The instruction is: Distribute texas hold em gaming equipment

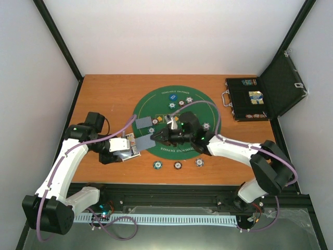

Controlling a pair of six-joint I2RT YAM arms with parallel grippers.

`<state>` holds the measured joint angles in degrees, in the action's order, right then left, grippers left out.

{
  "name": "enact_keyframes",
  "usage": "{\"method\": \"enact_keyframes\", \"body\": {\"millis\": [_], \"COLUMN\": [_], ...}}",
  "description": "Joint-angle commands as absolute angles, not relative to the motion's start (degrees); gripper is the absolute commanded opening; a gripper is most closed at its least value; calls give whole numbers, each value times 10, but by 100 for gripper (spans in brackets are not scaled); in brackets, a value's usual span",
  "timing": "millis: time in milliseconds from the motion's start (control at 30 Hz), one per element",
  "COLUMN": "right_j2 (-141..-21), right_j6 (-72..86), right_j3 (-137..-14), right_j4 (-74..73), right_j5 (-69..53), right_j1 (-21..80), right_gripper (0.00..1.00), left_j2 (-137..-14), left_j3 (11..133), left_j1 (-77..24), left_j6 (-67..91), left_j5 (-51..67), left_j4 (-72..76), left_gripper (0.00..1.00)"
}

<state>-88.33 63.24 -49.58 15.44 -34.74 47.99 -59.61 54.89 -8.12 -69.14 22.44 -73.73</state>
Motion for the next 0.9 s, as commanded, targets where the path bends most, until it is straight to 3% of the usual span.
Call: {"method": "enact_keyframes", "body": {"millis": [0,233,700,867], "right_j2": [-846,-922,-1438,-1530], "right_j6": [613,516,358,368], "right_j3": [-489,-600,-1296,-1410], "right_j4": [138,35,-299,-324], "right_j5": [-368,-423,-381,-361], "right_j1": [419,293,155,145], "right_gripper": [3,3,3,3], "left_j2": [-593,-597,-626,-632], "left_j3": [556,564,594,602], "left_j1": [-80,-79,-79,-79], "left_j6": [-697,-697,-680,-682], "left_j5": [234,228,238,235], "left_j4": [-741,-748,-770,-780], "left_gripper": [13,13,14,14]}}
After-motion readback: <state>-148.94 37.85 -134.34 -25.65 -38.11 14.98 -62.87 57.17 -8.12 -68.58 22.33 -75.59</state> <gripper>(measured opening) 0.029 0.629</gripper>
